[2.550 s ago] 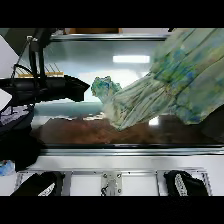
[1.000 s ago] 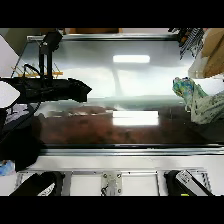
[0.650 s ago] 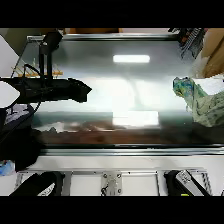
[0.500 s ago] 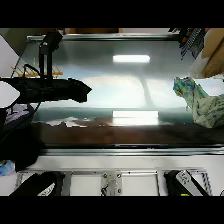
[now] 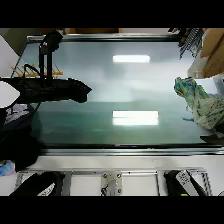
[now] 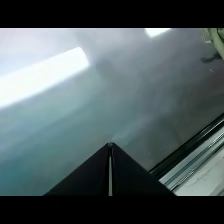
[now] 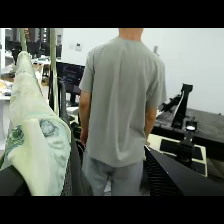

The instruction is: Fold the clothes and pants, and hang the long-sleeved shirts on hangers.

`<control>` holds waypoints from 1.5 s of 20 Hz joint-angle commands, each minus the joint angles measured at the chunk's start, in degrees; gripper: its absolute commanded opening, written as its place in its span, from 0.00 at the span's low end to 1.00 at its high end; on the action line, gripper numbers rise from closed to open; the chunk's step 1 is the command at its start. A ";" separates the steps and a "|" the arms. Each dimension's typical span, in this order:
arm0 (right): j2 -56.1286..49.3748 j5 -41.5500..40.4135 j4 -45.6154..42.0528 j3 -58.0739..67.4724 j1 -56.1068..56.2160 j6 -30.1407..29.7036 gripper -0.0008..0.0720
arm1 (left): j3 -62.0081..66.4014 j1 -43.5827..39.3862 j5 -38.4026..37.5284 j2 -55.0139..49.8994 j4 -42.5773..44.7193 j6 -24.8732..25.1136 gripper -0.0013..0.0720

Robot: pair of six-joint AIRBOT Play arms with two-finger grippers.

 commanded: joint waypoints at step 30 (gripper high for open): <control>-4.39 -40.81 29.07 -8.81 87.95 -31.50 0.85 | 0.00 0.07 -2.54 0.00 0.07 0.02 0.03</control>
